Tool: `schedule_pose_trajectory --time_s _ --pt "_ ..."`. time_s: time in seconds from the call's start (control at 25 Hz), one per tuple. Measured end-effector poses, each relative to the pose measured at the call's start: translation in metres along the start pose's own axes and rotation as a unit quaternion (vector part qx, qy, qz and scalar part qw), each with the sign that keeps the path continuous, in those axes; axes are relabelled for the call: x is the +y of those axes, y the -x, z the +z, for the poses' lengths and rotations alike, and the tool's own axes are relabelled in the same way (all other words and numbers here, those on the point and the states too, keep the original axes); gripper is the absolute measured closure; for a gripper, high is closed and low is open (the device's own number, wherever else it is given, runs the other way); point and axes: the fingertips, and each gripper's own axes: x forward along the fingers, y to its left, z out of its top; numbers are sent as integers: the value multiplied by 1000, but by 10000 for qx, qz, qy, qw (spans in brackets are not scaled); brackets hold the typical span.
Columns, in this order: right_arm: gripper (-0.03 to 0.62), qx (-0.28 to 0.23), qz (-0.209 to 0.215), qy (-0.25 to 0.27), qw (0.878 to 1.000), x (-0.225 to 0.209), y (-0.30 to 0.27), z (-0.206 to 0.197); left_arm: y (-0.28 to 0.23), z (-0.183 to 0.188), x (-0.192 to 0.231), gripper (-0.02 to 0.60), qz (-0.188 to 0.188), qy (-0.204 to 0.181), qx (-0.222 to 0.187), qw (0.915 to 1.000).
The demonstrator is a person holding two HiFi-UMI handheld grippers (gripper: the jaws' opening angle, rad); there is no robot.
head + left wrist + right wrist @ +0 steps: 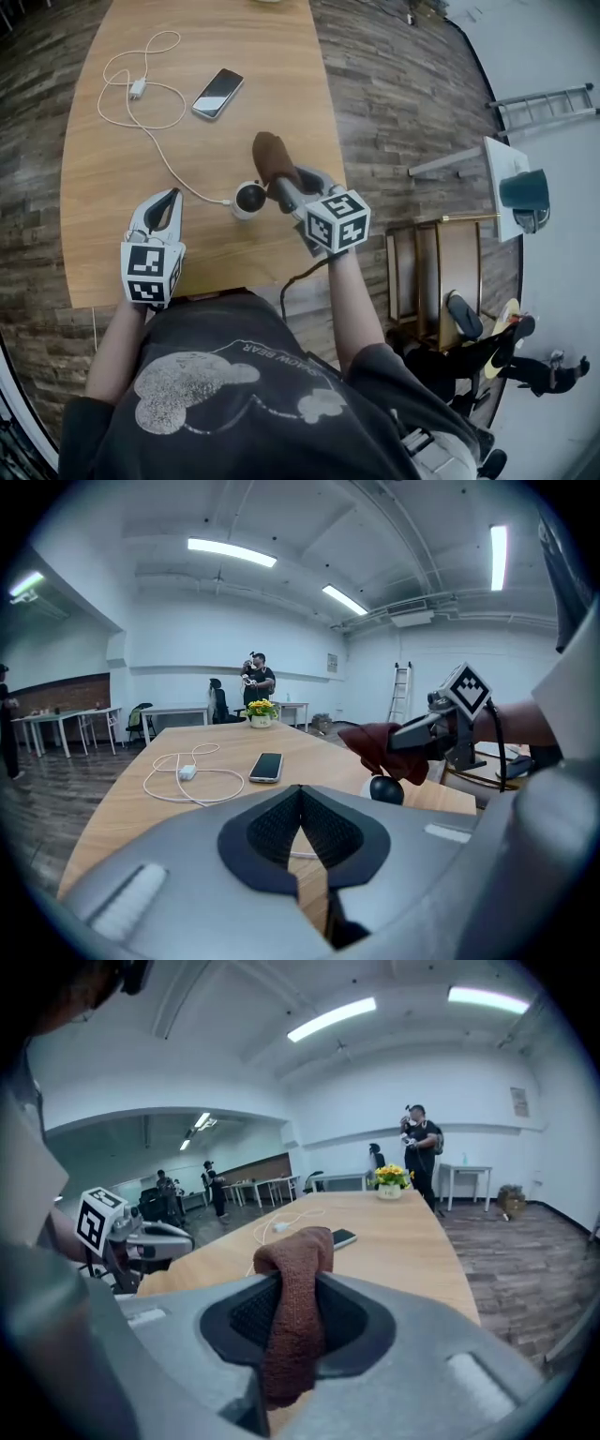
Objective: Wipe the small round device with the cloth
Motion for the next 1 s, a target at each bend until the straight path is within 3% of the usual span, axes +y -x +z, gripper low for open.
schedule_pose_trajectory --time_s 0.12,0.24,0.68,1.0 --pt "520 -325 -161 -257 9990 23 11 16 5 -2 2 562 -192 -40 -14 9998" --pt "520 -329 -253 -562 9976 48 11 12 8 -1 8 563 -332 -74 -50 9994" --pt "520 457 -468 -936 9935 104 -22 -53 20 -14 23 563 -693 19 33 9976" --pt "520 1072 -897 -1334 9812 105 -39 -105 24 -26 34 562 -815 1 140 9966"
